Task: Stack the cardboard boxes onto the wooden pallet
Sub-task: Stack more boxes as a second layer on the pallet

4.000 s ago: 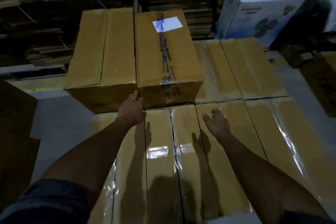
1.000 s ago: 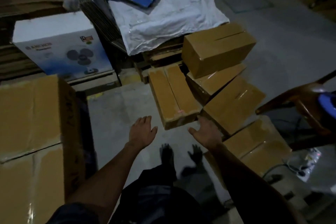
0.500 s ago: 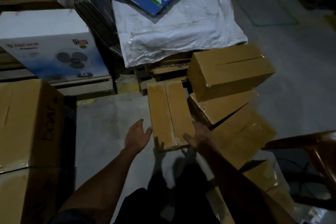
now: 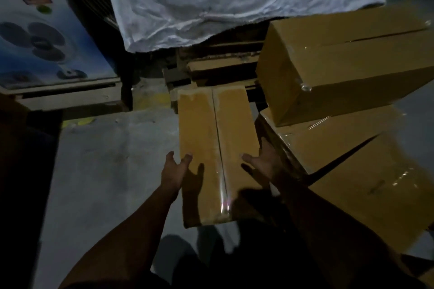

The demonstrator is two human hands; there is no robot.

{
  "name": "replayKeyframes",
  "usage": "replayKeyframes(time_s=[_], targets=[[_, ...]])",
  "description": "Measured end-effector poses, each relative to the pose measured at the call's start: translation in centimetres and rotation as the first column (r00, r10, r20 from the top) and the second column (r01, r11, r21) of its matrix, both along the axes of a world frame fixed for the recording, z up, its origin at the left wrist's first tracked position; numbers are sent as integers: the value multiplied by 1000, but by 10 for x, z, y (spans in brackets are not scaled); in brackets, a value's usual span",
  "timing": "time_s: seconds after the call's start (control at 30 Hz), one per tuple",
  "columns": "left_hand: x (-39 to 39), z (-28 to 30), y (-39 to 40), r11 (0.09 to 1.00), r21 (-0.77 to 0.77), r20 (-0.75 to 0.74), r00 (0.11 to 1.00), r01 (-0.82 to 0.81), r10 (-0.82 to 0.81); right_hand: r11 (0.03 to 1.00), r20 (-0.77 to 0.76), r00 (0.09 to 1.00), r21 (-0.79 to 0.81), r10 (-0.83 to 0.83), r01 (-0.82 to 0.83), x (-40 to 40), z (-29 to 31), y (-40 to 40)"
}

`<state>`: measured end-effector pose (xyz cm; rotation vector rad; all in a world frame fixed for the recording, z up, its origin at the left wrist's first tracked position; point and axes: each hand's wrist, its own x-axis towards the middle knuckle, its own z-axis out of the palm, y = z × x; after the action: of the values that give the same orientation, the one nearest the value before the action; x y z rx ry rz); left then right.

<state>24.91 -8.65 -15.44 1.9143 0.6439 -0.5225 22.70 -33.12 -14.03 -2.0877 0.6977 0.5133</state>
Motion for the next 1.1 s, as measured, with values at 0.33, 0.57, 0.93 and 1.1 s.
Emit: replayKeyframes(time_s=[0.33, 0.57, 0.93, 1.1], targets=[[35, -158, 7, 988, -138, 148, 988, 70, -49, 993, 24, 993, 37, -111, 110, 44, -174, -40], [35, -151, 5, 975, -218, 149, 989, 38, -5, 991, 37, 991, -43, -127, 129, 44, -153, -27], [11, -36, 30, 970, -241, 163, 987, 29, 11, 996, 7, 997, 42, -76, 75, 22, -22, -7], [-6, 72, 54, 977, -212, 142, 990, 22, 8, 999, 58, 998, 49, -7, 4, 4, 76, 4]])
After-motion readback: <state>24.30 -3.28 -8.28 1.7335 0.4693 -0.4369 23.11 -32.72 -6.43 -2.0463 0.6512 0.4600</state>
